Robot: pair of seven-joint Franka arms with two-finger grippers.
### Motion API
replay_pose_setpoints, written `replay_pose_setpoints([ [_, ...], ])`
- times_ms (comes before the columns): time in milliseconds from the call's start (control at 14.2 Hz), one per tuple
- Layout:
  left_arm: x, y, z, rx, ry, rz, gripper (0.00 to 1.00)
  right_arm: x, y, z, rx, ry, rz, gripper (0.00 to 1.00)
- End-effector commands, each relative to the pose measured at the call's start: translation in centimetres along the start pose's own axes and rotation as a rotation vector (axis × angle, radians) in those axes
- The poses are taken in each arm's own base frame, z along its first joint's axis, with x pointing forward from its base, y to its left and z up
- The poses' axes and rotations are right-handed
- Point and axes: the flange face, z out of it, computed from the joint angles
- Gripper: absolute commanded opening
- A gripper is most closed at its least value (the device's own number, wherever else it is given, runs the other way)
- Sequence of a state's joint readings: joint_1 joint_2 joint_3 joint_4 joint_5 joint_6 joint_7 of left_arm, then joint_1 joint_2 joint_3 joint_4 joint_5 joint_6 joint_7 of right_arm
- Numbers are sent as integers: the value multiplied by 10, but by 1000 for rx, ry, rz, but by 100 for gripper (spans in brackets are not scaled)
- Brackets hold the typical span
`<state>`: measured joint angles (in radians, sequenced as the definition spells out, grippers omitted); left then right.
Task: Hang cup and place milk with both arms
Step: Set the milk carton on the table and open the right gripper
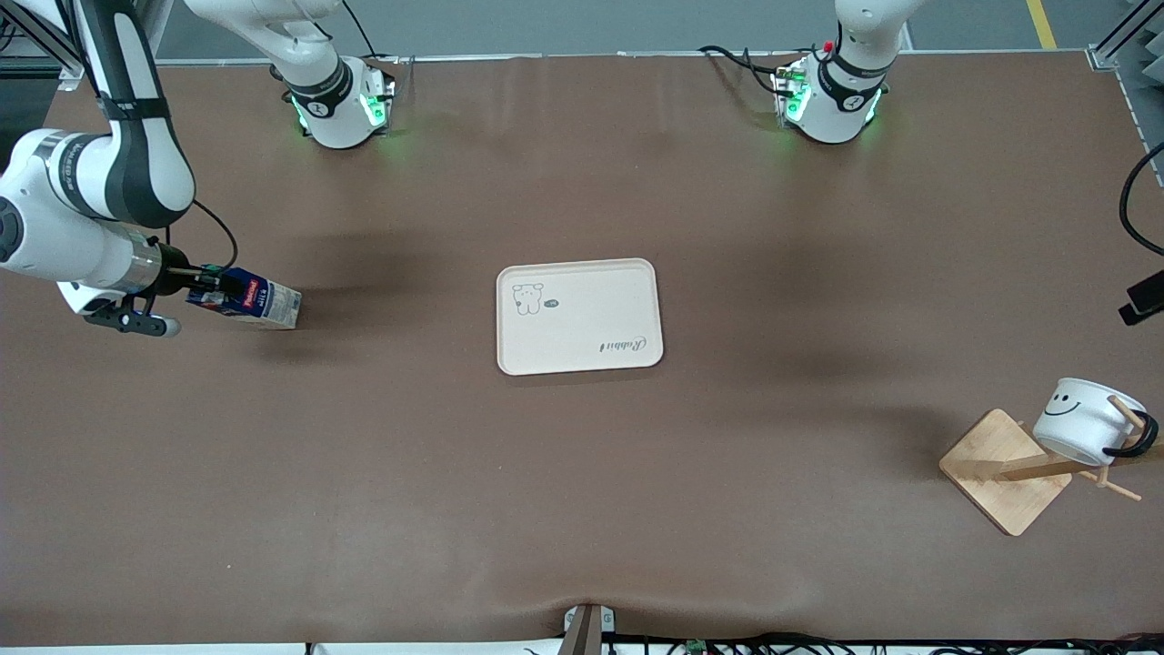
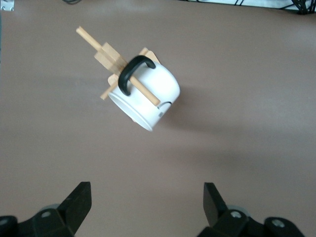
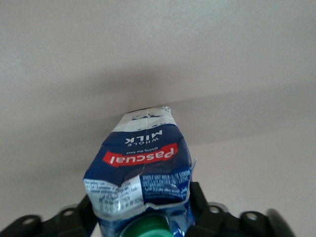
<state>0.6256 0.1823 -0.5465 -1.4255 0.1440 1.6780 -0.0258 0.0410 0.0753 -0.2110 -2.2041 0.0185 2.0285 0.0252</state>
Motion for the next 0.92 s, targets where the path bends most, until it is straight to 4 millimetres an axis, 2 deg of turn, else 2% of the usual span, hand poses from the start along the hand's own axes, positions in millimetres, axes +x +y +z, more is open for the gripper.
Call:
replay_pose_setpoints([
  [0,-10,19,-13,5,-9,3,100,-6,2,5,-10,-1,-6,100],
  [212,-19,24,-22,11,-31,6,100,-6,1,3,-11,-6,-7,100],
  [353,-30,38,-44,29,-3,22,100,-5,-1,-1,-12,-4,-12,100],
  [424,-34,46,-47,32,-2,32,100,-2,-1,-10,-12,5,-13,100],
  [565,-39,79,-47,36,-19,74,100,5,-8,-35,-16,-16,-21,100],
  [707,-48,96,-51,49,-43,41,100,11,-16,-64,-18,2,-49,100],
  [848,-57,103,-54,41,-57,36,100,15,-24,-92,-12,36,-118,100],
])
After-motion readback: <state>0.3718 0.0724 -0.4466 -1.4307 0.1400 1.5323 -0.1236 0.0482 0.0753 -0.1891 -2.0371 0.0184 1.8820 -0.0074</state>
